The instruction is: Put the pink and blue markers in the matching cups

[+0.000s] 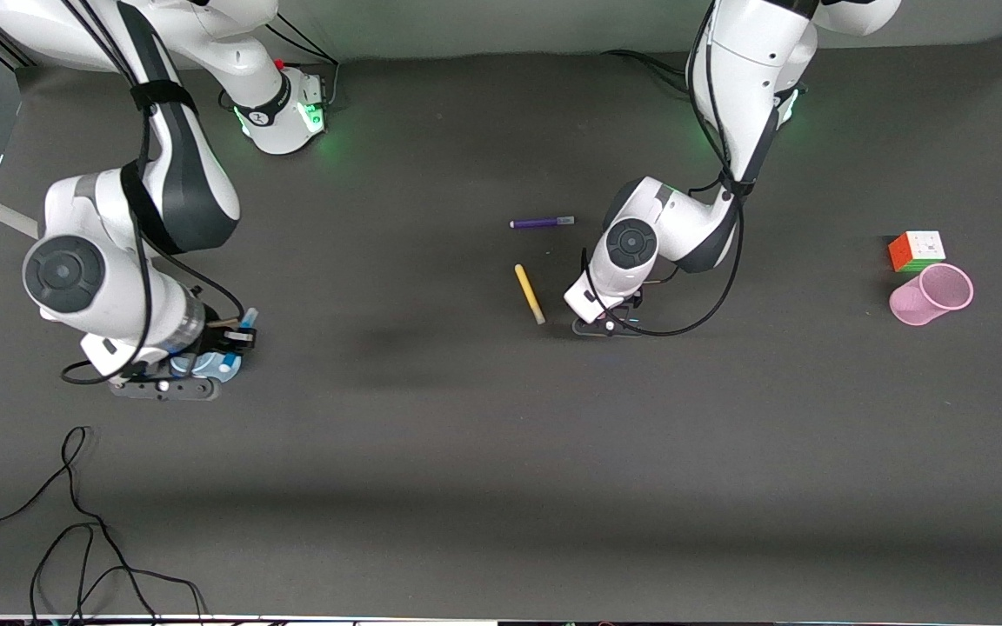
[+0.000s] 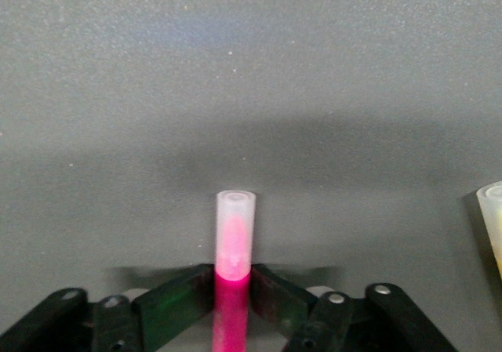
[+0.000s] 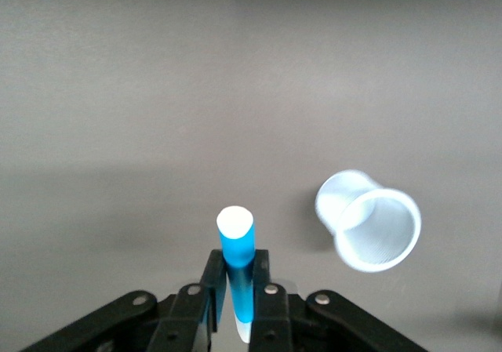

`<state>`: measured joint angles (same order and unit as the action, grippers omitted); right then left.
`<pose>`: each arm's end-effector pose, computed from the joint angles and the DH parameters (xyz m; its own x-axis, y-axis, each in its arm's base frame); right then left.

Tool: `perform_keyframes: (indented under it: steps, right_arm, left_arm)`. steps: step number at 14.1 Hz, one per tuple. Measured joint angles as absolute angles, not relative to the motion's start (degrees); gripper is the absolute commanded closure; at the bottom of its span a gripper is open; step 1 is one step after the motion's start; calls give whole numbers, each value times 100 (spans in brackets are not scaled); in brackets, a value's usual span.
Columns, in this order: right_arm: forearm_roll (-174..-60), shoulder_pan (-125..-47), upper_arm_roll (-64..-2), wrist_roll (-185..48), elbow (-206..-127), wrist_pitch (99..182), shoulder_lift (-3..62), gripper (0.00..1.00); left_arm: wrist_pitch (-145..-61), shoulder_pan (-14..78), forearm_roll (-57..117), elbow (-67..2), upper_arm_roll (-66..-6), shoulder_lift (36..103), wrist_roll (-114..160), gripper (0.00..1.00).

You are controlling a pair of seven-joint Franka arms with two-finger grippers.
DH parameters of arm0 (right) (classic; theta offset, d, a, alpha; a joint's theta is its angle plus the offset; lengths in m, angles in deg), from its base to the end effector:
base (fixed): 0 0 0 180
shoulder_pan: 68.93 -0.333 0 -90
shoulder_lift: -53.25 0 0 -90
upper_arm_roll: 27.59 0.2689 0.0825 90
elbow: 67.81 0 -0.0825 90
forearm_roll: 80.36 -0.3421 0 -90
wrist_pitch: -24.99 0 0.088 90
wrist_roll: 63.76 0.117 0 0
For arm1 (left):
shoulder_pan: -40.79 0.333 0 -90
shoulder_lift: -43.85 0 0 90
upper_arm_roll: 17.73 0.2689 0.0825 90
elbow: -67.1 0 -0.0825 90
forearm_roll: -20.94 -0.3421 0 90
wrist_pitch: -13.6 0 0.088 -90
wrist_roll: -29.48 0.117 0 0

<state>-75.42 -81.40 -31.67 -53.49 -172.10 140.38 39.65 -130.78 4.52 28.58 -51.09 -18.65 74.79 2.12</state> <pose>0.5618 0.0787 0.3678 0.9996 0.0061 -0.0278 0.0088 -0.9950 0.0993 0.4250 -0.3223 0.1460 0.9919 -0.0591 -0.1127 -0.0563 -0.9980 0.0277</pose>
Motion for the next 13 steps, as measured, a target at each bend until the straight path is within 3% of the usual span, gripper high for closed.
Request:
perform_keyframes:
  steps: [1, 2, 3, 6, 13]
  right_arm:
    - [-7539, -8136, -3368, -5746, -17612, 14533, 4123, 100]
    - [-7538, -8127, -3575, -6161, -18011, 15063, 4266, 100]
    - [-7538, -8115, -3743, -6527, -18364, 15563, 4387, 100]
    - [-7535, -8110, -3971, -7201, -19092, 16527, 4681, 100]
    - [-7534, -8119, -4307, -8281, -19793, 17857, 4884, 100]
  left_arm:
    - [-13081, 453, 2857, -5115, -1861, 7477, 217, 100]
    - [-13081, 456, 2857, -5121, -1858, 7474, 220, 75]
    - [-13081, 457, 2857, -5128, -1856, 7471, 226, 3]
    - [-13091, 458, 2857, -5136, -1854, 7467, 239, 0]
    - [-13102, 459, 2858, -5184, -1856, 7390, 245, 1]
